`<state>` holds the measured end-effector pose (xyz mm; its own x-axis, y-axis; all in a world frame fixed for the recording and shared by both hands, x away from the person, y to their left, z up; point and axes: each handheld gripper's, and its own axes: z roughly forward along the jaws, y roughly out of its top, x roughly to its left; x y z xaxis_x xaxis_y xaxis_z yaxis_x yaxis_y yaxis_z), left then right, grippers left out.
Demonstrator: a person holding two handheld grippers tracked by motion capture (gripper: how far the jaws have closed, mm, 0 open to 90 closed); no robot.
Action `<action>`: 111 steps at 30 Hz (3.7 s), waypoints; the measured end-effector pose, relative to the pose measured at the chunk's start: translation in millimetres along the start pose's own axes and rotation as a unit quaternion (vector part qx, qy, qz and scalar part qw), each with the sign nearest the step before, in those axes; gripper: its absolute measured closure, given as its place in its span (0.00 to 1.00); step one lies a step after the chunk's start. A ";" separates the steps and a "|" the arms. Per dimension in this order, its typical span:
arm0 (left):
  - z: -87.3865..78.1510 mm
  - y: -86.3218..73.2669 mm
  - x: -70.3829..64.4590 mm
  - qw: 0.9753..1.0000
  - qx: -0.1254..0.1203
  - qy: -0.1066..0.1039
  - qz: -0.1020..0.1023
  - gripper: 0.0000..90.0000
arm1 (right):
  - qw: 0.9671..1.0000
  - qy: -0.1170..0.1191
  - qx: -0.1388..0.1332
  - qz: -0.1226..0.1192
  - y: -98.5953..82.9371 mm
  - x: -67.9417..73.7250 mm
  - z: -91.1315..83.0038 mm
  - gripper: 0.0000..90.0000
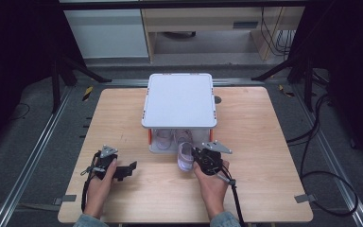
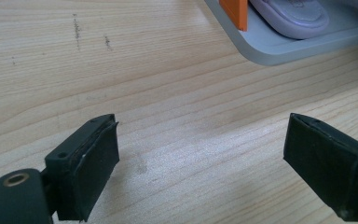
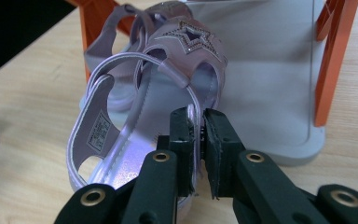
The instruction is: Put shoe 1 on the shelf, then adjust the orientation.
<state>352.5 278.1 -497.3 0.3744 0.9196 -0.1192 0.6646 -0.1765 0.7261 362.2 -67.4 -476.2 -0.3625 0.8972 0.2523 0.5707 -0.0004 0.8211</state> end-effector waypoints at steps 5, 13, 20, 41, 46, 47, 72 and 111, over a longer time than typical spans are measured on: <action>0.5 -0.1 0.3 1.000 0.001 -0.002 -0.001 0.10 | 1.000 0.004 -0.007 0.029 2.7 -4.7 8.3 0.91; 0.2 -0.2 -0.2 1.000 -0.001 -0.003 -0.003 0.11 | 0.999 0.003 -0.012 0.045 3.8 -5.1 17.4 0.91; 1.0 0.0 -0.1 1.000 0.001 -0.004 -0.002 0.11 | 0.999 -0.003 -0.019 0.044 8.3 -1.2 24.6 0.91; -1.9 1.3 0.5 1.000 -0.004 -0.006 -0.005 0.11 | 0.998 -0.047 -0.021 0.025 15.0 -2.9 34.0 0.91; -1.8 1.5 0.5 1.000 -0.004 -0.006 -0.005 0.11 | 0.998 -0.052 -0.022 0.025 13.8 -1.0 37.1 0.91; -2.1 1.5 0.9 1.000 -0.005 -0.006 -0.005 0.11 | 0.998 -0.054 -0.021 0.022 12.6 0.3 38.8 0.90; -38.6 59.8 -15.1 0.998 -0.046 -0.030 0.037 0.15 | 0.998 0.034 -0.049 -0.014 31.3 8.7 5.5 0.81; -20.7 171.2 -73.9 0.989 -0.043 -0.069 0.126 0.86 | 0.988 0.134 0.005 -0.081 -13.7 22.8 -5.0 1.00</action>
<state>425.3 187.2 -350.2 0.6103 0.7920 -0.0135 0.4831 -0.3587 0.7987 342.4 -49.1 -479.1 -0.6302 0.7366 0.2456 0.4967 0.1394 0.8566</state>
